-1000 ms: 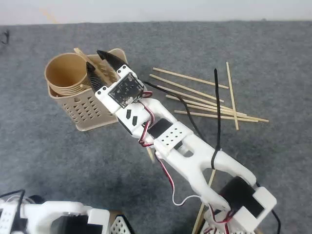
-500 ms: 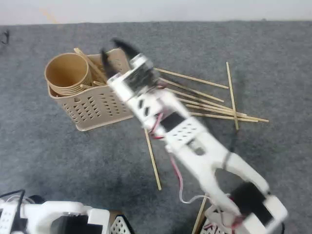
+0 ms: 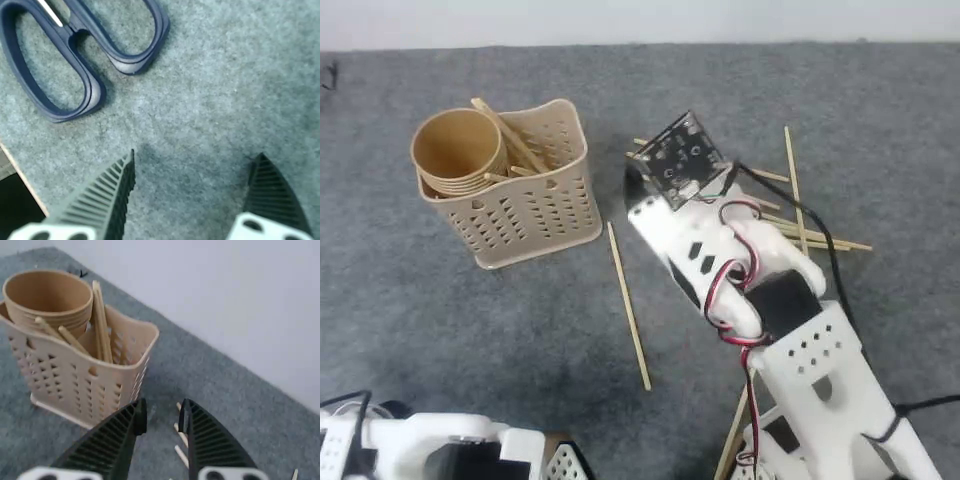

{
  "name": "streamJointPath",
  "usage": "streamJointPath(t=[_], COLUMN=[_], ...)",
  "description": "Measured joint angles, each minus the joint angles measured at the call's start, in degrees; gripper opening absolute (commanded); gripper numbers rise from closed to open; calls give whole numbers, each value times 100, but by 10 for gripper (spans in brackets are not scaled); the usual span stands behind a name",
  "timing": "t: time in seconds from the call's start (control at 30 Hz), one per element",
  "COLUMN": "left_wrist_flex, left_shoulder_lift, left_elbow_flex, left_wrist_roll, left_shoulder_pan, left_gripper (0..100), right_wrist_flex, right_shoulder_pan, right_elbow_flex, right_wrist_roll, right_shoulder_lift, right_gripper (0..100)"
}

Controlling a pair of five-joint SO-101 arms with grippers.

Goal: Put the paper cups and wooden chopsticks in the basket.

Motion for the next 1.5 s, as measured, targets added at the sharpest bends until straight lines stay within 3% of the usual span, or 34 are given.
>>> streamJointPath(t=[0.33, 0.77, 1.1, 1.5], left_wrist_flex=[0, 0, 0, 0], left_shoulder_lift=[0, 0, -9, -9], left_elbow_flex=[0, 0, 0, 0], left_wrist_roll=[-26, -26, -26, -26], left_shoulder_pan=[44, 44, 53, 53], left_gripper=[345, 345, 345, 345], right_wrist_flex=[580, 308, 229, 932], right_shoulder_pan=[-835, -870, -879, -1020], right_elbow_flex=[501, 501, 501, 211], right_wrist_roll=[-756, -1020, -1020, -1020], right_shoulder_lift=[1635, 4334, 4431, 3833], right_gripper=[115, 114, 41, 134])
